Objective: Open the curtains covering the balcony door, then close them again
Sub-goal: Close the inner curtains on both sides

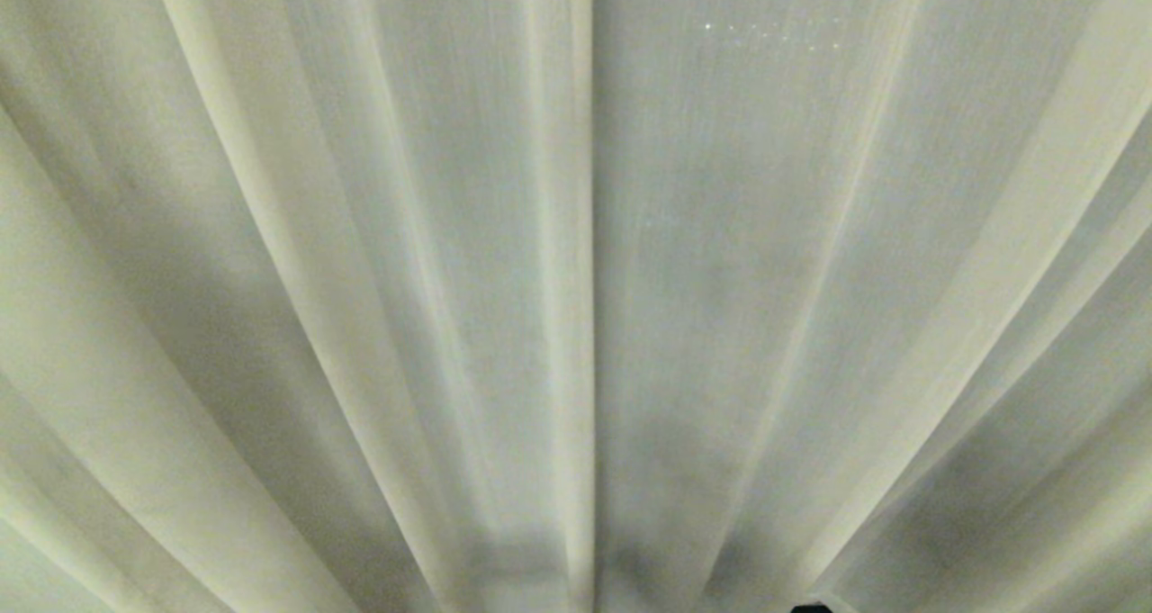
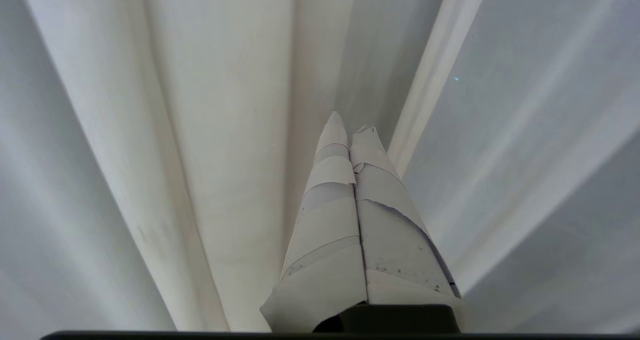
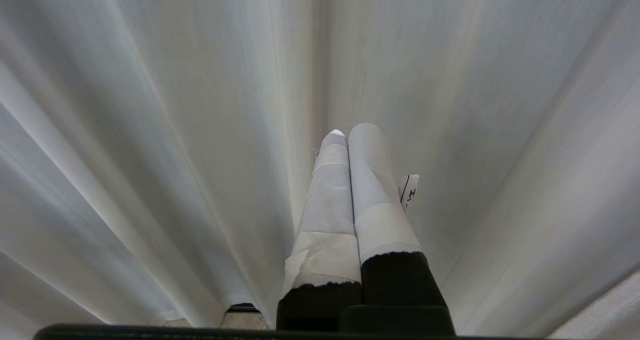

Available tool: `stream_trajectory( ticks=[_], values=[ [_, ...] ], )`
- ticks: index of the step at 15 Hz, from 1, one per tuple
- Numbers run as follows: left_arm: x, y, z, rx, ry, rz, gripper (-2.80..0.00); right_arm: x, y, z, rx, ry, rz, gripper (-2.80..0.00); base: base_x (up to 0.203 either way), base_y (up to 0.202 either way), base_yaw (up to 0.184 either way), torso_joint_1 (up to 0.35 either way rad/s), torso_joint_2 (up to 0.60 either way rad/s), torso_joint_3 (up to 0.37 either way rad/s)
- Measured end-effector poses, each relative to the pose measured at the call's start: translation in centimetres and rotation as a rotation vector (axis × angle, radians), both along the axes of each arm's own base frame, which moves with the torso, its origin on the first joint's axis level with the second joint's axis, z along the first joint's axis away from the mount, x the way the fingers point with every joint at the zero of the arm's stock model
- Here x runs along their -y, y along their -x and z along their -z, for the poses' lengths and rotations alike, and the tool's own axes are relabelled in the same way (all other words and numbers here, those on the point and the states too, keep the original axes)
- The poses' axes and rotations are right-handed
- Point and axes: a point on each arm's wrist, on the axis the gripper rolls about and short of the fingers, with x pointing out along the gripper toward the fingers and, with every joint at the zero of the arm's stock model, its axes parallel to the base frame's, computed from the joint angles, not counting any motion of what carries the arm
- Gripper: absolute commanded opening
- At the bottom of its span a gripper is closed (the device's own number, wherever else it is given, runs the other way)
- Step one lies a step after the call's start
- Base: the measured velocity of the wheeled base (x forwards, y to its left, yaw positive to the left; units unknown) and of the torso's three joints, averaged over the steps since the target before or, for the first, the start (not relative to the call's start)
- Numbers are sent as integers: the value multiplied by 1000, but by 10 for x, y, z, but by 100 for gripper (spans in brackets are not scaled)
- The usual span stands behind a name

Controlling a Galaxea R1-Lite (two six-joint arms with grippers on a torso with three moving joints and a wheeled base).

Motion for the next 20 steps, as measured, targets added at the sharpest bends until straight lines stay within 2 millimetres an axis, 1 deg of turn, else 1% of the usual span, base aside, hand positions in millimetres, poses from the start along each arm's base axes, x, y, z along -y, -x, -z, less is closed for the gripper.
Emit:
stream_trajectory(
  ticks=[5,6,8,10,13,16,18,20],
  values=[
    [-10,46,24,-16,-3,38,-280,0,0,0,0,0,0,-280,0,0,0,0,0,0],
    [-12,51,30,-35,-8,45,-280,0,0,0,0,1,0,-280,0,0,0,0,0,0],
    [-11,55,38,-45,-7,105,-280,0,0,0,0,1,0,-280,0,0,0,0,0,0],
    [-9,53,51,-81,-8,180,-280,0,0,0,0,1,0,-280,0,0,0,0,0,0],
    [-5,41,80,-165,-17,212,-280,0,0,0,0,1,0,-280,0,0,0,0,0,0],
    [0,23,122,-197,-19,176,-280,0,0,0,0,1,0,-280,0,0,0,0,0,0],
    [2,15,146,-144,-6,112,-280,0,0,0,0,1,0,-280,0,0,0,0,0,0],
    [3,18,153,-52,-6,89,-280,0,0,0,0,1,0,-280,0,0,0,0,0,0]
  ],
)
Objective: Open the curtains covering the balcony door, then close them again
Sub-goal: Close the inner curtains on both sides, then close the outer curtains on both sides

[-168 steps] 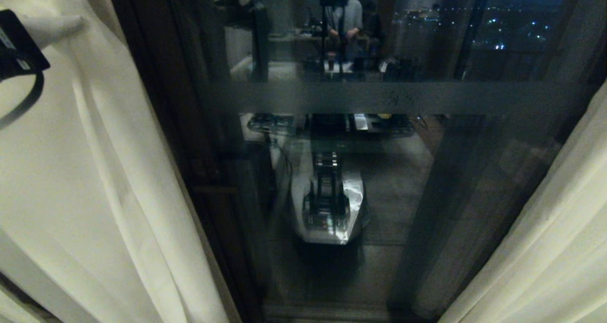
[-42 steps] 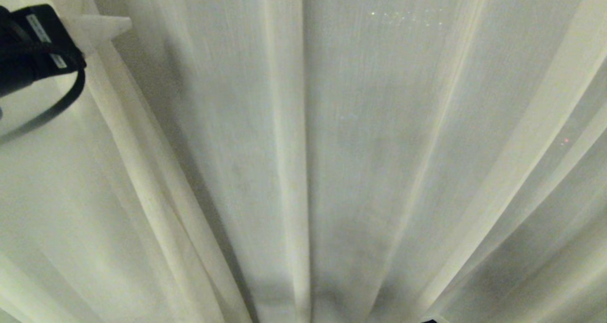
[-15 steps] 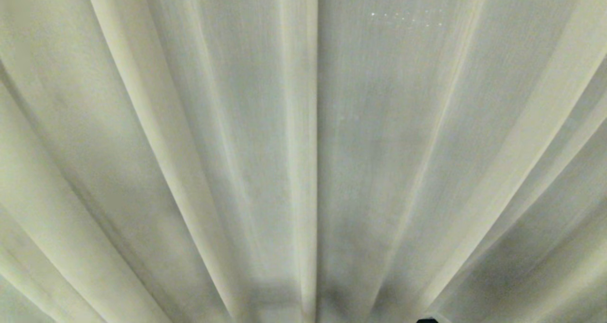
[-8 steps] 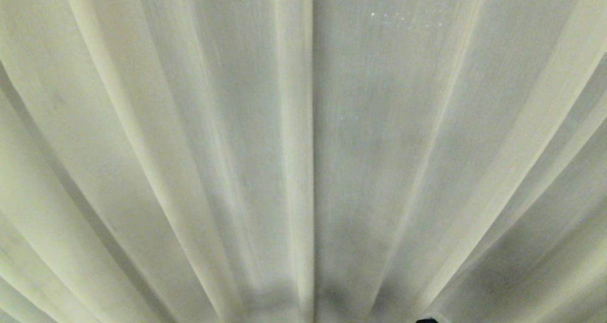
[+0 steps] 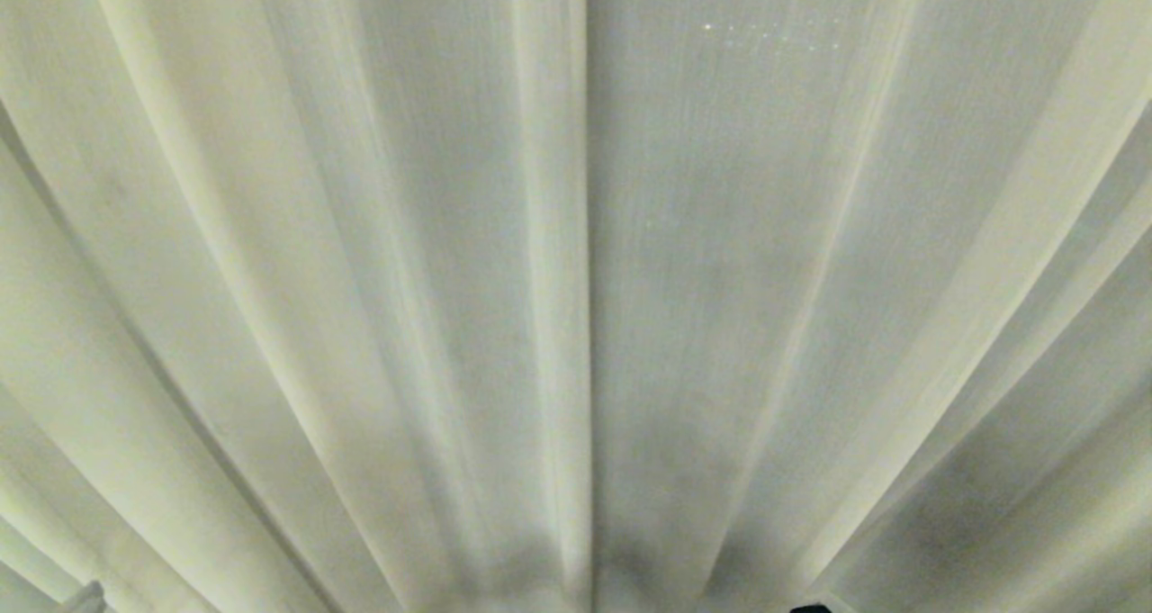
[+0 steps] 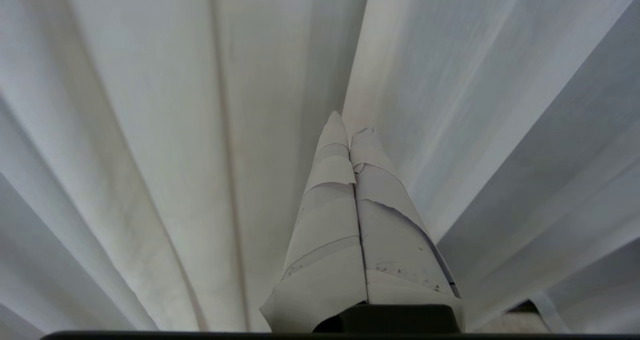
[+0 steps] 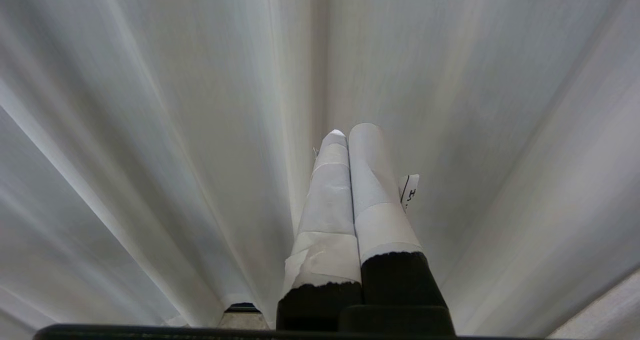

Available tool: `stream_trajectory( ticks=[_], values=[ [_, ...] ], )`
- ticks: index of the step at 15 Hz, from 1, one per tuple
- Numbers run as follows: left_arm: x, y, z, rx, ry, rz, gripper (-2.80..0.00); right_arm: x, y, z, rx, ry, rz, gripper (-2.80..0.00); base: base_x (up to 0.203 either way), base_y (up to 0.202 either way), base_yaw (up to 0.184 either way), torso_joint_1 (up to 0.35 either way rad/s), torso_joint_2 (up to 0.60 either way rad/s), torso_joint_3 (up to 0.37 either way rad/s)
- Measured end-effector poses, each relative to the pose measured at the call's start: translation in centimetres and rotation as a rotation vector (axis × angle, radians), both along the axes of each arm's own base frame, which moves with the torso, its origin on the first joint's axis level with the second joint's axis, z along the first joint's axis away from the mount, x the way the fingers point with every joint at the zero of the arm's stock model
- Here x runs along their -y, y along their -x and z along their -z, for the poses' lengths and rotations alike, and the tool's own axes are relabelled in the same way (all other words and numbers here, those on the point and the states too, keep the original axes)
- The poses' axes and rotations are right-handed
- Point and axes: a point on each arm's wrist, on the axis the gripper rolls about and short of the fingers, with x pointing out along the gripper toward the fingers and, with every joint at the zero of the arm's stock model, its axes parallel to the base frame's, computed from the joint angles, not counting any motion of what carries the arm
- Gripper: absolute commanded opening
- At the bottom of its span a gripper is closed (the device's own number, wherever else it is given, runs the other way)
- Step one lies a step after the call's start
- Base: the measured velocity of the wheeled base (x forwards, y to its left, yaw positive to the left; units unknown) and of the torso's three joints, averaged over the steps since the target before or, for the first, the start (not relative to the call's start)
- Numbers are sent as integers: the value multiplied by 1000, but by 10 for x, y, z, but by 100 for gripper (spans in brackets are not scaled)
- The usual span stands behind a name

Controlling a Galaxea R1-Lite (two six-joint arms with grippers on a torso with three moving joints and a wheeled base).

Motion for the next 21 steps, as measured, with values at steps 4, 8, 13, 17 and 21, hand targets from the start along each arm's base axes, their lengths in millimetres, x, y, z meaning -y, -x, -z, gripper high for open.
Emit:
stream_trajectory(
  ticks=[4,8,13,17,21],
  values=[
    [1,15,16,21,-32,-20,-280,0,0,0,0,0,0,-280,0,0,0,0,0,0],
    [0,18,18,74,-110,-49,-280,0,0,0,0,0,0,-280,0,0,0,0,0,0],
    [0,19,24,17,-108,-64,-280,0,0,0,0,0,0,-280,0,0,0,0,0,0],
    [0,19,24,18,-109,-63,-280,0,0,0,0,0,0,-280,0,0,0,0,0,0],
    [0,19,23,31,-124,-60,-280,0,0,0,0,0,0,-280,0,0,0,0,0,0]
  ],
)
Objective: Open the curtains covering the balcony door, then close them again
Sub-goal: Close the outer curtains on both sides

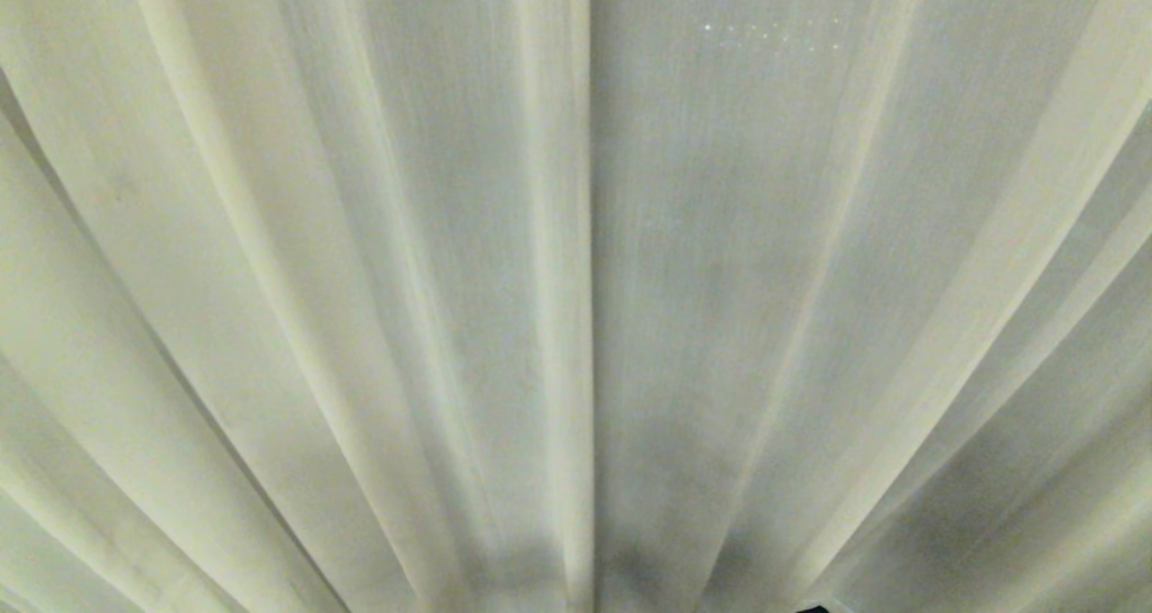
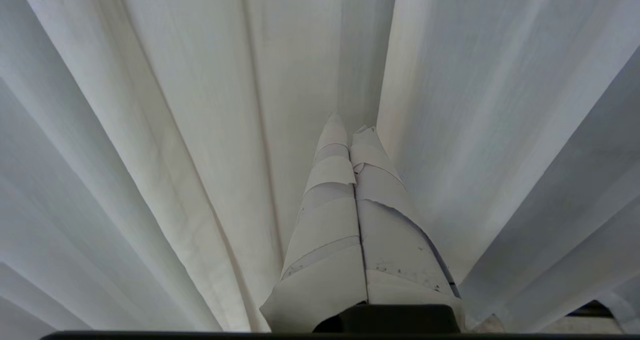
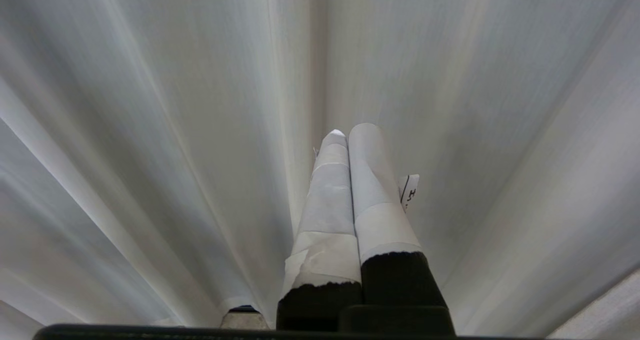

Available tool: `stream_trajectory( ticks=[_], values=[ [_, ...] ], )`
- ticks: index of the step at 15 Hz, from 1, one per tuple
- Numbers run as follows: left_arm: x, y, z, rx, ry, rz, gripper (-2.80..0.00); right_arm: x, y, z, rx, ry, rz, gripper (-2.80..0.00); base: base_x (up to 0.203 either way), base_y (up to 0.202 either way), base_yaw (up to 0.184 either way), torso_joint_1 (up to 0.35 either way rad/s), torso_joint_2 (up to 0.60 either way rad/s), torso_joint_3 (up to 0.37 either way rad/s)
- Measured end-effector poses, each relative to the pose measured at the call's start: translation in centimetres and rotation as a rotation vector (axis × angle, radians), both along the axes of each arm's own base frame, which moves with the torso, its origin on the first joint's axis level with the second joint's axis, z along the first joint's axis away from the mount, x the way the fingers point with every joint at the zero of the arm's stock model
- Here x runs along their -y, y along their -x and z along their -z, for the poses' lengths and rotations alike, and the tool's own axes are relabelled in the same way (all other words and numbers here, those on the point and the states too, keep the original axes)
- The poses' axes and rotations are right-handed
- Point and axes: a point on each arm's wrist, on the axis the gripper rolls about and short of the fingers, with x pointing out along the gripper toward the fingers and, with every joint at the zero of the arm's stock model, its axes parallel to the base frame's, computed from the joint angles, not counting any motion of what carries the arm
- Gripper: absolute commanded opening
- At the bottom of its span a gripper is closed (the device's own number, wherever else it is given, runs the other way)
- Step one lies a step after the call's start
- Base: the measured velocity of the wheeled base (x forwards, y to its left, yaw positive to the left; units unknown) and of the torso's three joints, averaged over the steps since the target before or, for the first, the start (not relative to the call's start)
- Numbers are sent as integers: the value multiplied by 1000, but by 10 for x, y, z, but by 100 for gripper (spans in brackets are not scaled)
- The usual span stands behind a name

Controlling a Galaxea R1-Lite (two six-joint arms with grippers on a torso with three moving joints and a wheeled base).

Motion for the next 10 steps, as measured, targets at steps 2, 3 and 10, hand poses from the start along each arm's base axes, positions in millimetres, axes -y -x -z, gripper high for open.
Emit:
stream_trajectory(
  ticks=[2,3,10],
  values=[
    [0,0,0,0,-11,0,-280,0,0,0,0,0,0,-280,0,0,0,0,0,0],
    [0,0,0,0,-12,0,-280,0,0,0,0,0,0,-280,0,0,0,0,0,0],
    [0,0,0,0,-4,1,-280,0,0,0,0,0,0,-280,0,0,0,0,0,0]
  ],
)
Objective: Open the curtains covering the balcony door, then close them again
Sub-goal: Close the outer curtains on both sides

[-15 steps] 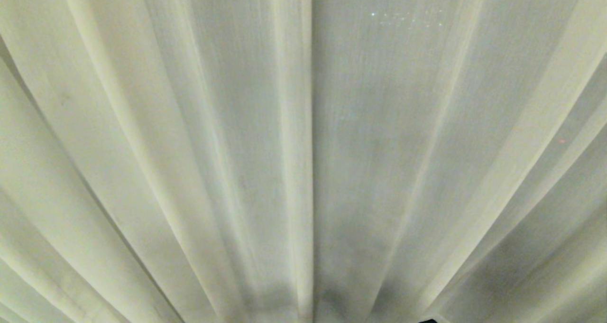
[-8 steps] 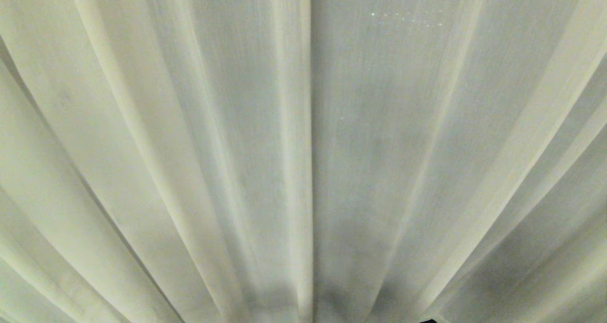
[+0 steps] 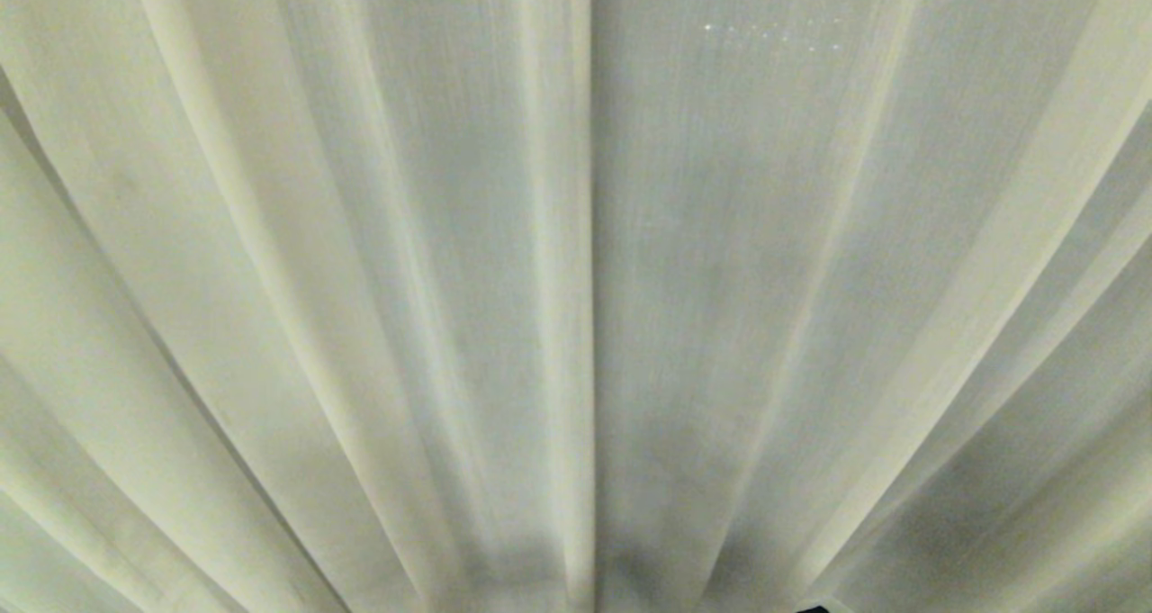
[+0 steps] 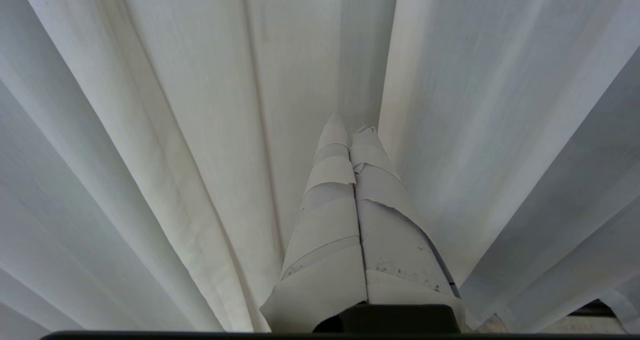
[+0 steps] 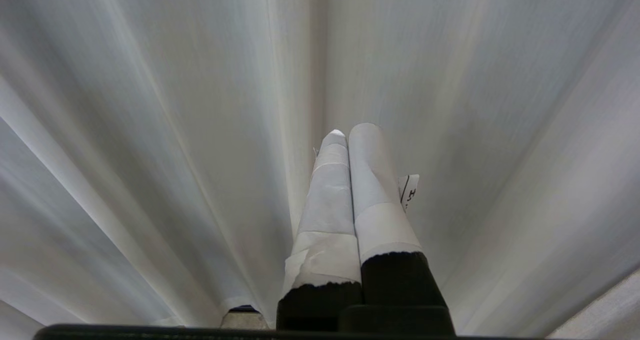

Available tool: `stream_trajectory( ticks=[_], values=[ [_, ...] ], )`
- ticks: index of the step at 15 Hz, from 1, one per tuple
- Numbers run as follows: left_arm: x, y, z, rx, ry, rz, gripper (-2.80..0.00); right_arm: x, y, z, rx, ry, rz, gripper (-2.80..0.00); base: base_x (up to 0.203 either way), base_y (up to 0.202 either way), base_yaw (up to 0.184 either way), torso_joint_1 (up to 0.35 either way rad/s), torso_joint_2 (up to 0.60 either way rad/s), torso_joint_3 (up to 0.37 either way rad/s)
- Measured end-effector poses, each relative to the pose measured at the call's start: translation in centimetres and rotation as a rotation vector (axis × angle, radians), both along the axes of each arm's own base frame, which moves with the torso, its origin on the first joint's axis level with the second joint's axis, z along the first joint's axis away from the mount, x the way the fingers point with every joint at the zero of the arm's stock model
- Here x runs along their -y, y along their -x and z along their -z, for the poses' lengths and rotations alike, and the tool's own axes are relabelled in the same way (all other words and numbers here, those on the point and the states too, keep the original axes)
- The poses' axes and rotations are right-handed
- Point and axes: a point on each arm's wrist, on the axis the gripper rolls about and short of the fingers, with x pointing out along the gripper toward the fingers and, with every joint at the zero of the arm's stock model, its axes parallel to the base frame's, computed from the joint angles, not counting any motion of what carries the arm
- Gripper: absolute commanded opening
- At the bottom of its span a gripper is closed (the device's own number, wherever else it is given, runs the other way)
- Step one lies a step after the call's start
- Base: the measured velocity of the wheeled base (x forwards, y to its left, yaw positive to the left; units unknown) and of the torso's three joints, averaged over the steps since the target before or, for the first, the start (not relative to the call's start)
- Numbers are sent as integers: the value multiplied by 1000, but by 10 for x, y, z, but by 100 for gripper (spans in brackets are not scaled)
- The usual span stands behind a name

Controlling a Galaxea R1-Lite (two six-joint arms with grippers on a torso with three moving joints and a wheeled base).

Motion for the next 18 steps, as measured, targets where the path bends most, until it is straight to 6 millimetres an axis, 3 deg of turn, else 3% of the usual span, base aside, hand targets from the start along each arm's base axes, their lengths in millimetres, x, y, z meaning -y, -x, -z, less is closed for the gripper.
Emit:
stream_trajectory(
  ticks=[13,18],
  values=[
    [0,0,0,2,-4,3,-280,0,0,0,0,0,0,-280,0,0,0,0,0,0],
    [0,0,0,1,-4,4,-280,0,0,0,0,0,-1,-280,0,-165,-2,3,1,1]
  ],
)
